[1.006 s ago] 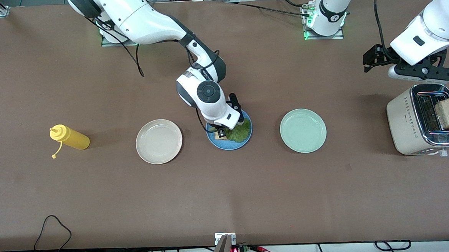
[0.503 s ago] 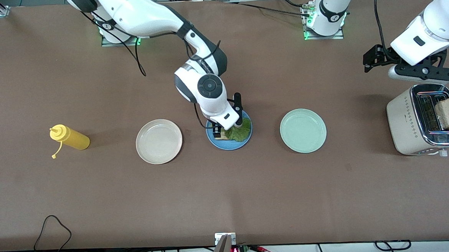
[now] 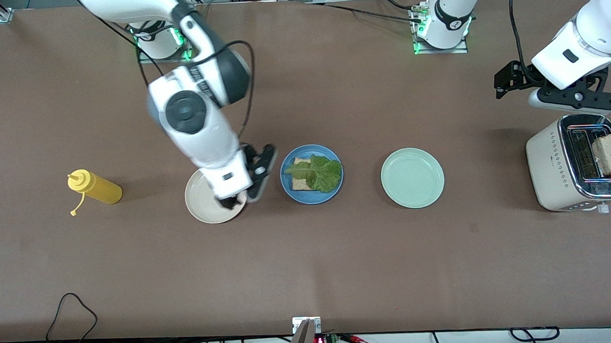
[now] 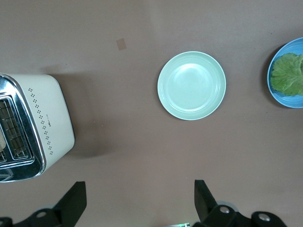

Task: Make sandwich in blue plate with both arms
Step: 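Withdraw the right gripper and move it beside the mustard bottle, then close the right gripper around the yellow mustard bottle and lift it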

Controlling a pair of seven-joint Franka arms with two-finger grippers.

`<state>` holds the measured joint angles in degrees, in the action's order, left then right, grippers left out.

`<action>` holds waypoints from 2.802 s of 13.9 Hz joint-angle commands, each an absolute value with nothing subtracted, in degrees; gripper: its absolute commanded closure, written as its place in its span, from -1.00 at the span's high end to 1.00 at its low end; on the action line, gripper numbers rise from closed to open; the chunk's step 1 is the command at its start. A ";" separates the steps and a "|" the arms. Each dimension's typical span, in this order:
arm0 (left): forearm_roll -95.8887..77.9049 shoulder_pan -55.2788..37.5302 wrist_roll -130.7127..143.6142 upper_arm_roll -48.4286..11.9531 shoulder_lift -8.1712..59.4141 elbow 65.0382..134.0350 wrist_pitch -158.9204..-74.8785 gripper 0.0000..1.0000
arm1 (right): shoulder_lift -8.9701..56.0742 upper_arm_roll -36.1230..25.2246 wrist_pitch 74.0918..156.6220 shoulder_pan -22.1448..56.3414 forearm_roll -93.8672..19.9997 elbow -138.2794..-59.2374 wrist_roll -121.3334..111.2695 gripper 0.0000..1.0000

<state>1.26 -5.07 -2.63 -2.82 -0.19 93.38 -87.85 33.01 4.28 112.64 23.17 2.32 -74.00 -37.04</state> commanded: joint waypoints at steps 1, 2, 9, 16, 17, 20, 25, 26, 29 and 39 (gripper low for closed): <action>0.53 -4.92 -2.37 -2.90 0.44 92.02 -87.01 1.00 | 31.55 5.36 111.37 15.76 0.80 -75.32 -36.47 1.00; 0.53 -4.92 -2.37 -2.90 0.44 92.02 -87.01 1.00 | 30.94 5.36 110.75 13.64 -0.78 -75.32 -36.39 1.00; 0.53 -5.01 -2.37 -2.90 0.44 92.02 -87.01 1.00 | 27.34 4.75 109.34 -0.33 -3.43 -78.30 -44.86 1.00; 0.62 -5.10 -2.46 -3.08 0.44 92.02 -86.48 1.00 | 19.42 4.75 109.51 -16.33 -20.35 -91.39 -78.95 1.00; 0.62 -5.10 -2.46 -3.08 0.44 92.02 -86.48 1.00 | 19.25 4.75 109.25 -18.35 -24.39 -93.06 -85.19 1.00; 0.62 -5.19 -2.37 -2.99 0.44 91.85 -86.84 1.00 | 19.42 4.75 107.50 -23.54 -34.68 -97.72 -102.69 1.00; 0.70 -5.27 -2.46 -3.08 0.53 91.85 -86.92 1.00 | 21.09 4.75 101.00 -30.66 -40.77 -100.02 -111.87 1.00; 0.70 -5.27 -2.46 -3.16 0.53 91.85 -87.01 1.00 | 21.88 4.75 99.77 -31.80 -42.61 -100.02 -113.62 1.00; 0.70 -5.27 -2.46 -3.16 0.53 91.85 -87.01 1.00 | 24.34 4.75 98.61 -34.79 -48.41 -100.02 -119.86 1.00; 0.62 -5.45 -2.46 -3.34 1.93 89.74 -86.75 1.00 | 32.95 4.75 94.83 -40.34 -52.46 -103.45 -125.24 1.00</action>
<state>1.26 -5.27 -2.63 -3.28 0.48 92.29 -87.68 32.34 3.72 95.50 -38.63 -50.63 -102.20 -123.21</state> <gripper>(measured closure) 0.000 0.000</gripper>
